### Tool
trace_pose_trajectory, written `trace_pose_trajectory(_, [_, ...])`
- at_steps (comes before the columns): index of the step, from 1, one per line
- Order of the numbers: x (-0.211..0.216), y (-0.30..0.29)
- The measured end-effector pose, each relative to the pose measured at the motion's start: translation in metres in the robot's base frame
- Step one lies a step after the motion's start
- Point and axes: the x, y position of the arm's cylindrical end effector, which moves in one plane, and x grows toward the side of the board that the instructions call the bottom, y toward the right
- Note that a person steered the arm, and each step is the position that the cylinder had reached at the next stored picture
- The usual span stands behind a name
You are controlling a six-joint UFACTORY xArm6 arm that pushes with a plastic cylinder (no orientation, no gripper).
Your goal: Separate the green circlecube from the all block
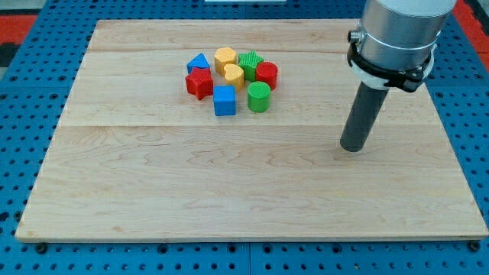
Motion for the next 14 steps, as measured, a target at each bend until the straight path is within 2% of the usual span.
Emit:
trace_pose_trajectory(2, [-0.013, 0.0])
trace_pose_trajectory(4, [-0.086, -0.027])
trace_pose_trajectory(5, [-0.097, -0.041])
trace_pose_trajectory(7, [-0.046, -0.077])
trace_pose_trajectory(9, [-0.029, -0.205])
trace_pose_trajectory(10, [-0.036, -0.267])
trace_pose_trajectory(11, [-0.059, -0.29])
trace_pose_trajectory(12, [-0.077, -0.283])
trace_pose_trajectory(14, [-0.082, -0.221])
